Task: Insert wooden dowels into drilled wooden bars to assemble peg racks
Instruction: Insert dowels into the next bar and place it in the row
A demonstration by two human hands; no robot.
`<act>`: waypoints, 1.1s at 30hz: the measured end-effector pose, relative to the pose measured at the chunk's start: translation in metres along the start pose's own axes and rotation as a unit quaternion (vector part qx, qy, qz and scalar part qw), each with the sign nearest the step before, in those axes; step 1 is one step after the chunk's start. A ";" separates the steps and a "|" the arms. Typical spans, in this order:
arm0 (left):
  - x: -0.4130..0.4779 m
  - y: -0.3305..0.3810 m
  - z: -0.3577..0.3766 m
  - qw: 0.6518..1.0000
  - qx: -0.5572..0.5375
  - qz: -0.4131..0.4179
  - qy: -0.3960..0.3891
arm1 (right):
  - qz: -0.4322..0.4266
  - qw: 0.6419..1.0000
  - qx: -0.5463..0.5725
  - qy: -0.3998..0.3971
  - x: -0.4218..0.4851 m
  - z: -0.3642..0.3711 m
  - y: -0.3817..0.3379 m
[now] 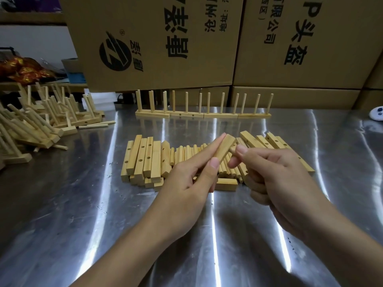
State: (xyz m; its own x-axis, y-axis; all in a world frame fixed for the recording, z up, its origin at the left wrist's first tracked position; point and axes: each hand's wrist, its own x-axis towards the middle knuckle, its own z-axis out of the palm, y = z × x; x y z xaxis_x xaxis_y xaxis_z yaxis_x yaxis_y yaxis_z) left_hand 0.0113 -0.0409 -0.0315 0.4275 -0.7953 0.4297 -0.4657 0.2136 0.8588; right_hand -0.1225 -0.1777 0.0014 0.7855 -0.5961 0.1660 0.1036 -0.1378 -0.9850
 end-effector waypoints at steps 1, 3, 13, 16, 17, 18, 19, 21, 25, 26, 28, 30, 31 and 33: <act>0.000 -0.001 0.000 1.000 0.004 0.001 0.002 | 0.007 1.000 0.006 -0.008 0.000 0.001 -0.001; 0.001 -0.003 -0.001 1.000 0.007 0.003 0.010 | 0.020 1.000 0.014 -0.017 0.000 0.002 -0.003; 0.003 -0.003 -0.004 1.000 -0.019 0.011 0.020 | 0.142 0.974 0.163 -0.066 0.002 -0.001 -0.013; 0.003 0.004 -0.001 0.996 -0.075 -0.010 0.051 | 0.149 0.964 0.204 -0.086 0.006 -0.011 -0.016; 0.004 0.005 0.000 0.992 -0.103 -0.031 0.069 | 0.146 0.965 0.205 -0.077 0.008 -0.013 -0.016; 0.005 0.006 0.000 0.987 -0.126 -0.054 0.087 | 0.138 0.970 0.187 -0.065 0.008 -0.013 -0.015; 0.005 0.006 0.000 0.981 -0.148 -0.075 0.104 | 0.125 0.980 0.148 -0.054 0.008 -0.011 -0.013; 0.006 0.007 -0.001 0.967 -0.194 -0.103 0.130 | 0.080 0.995 0.032 -0.050 0.004 -0.003 -0.007; 0.005 0.010 0.001 0.945 -0.267 -0.126 0.142 | -0.043 0.989 -0.122 -0.070 -0.006 0.022 0.011; 0.005 0.011 0.002 0.938 -0.290 -0.128 0.139 | -0.064 0.987 -0.128 -0.068 -0.007 0.029 0.015; 0.005 0.012 0.005 0.925 -0.334 -0.126 0.130 | -0.108 0.982 -0.142 -0.057 -0.007 0.039 0.023; 0.005 0.013 0.007 0.921 -0.349 -0.122 0.126 | -0.124 0.980 -0.148 -0.042 -0.006 0.043 0.026; 0.006 0.013 0.007 0.920 -0.349 -0.121 0.130 | -0.126 0.980 -0.149 -0.037 -0.005 0.042 0.026; 0.006 0.013 0.007 0.922 -0.336 -0.126 0.143 | -0.133 0.979 -0.155 -0.027 -0.004 0.040 0.025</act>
State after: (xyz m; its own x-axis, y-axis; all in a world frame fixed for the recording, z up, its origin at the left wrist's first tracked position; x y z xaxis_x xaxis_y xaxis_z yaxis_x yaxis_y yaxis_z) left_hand 0.0028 -0.0468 -0.0200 0.6882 -0.7062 0.1663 0.2206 0.4220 0.8794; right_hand -0.0982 -0.1472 -0.0255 0.7884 -0.4645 0.4033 0.1259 -0.5199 -0.8449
